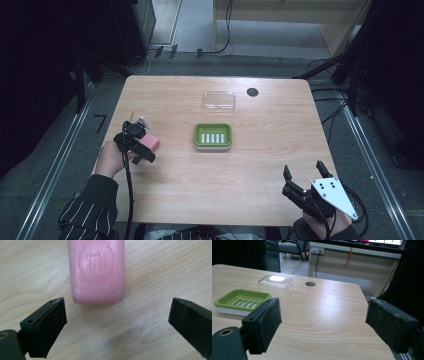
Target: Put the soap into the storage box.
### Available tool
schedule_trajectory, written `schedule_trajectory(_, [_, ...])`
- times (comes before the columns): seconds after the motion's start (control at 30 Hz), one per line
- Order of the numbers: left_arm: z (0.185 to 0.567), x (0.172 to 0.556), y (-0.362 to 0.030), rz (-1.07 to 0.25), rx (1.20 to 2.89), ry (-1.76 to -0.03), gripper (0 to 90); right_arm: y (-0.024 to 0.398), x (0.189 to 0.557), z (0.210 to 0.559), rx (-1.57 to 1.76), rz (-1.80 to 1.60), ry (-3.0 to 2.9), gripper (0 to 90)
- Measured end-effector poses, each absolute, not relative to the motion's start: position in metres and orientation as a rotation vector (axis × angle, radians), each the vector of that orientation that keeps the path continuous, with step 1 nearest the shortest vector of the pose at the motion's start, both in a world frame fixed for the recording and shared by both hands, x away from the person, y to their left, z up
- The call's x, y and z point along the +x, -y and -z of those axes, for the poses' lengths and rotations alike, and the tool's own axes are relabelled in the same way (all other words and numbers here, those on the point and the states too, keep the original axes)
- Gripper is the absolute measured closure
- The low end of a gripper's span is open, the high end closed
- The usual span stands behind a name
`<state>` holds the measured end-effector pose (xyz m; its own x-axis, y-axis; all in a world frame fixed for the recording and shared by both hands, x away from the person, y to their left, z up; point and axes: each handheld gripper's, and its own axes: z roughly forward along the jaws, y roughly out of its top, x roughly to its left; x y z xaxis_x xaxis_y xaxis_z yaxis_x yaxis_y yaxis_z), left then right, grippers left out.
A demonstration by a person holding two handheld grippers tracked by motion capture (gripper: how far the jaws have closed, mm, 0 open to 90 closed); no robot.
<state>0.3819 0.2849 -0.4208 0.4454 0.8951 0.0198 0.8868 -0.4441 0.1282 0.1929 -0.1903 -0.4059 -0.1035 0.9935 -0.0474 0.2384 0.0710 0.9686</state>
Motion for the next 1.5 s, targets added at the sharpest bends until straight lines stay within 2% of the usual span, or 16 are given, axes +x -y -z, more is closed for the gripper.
schedule_trajectory(0.67, [0.440, 0.415, -0.279, -0.156, 2.593, -1.654, 0.0, 0.189, 0.193, 0.406, 1.291, -1.108, -1.495, 12.7])
schedule_trajectory(0.8, [0.440, 0.418, -0.279, -0.157, 2.588, -1.649, 13.1, 0.190, 0.193, 0.406, 1.292, -1.109, -1.493, 12.7])
schedule_trajectory(0.93, [0.443, 0.421, -0.277, -0.162, 2.598, -1.642, 15.5, 0.190, 0.193, 0.406, 1.292, -1.109, -1.493, 12.7])
schedule_trajectory(1.37, [0.445, 0.420, -0.279, -0.182, 2.584, -1.656, 33.7, 0.190, 0.193, 0.406, 1.293, -1.111, -1.490, 12.7])
schedule_trajectory(1.5, [0.445, 0.419, -0.279, -0.185, 2.592, -1.650, 34.7, 0.190, 0.193, 0.406, 1.293, -1.110, -1.491, 12.7])
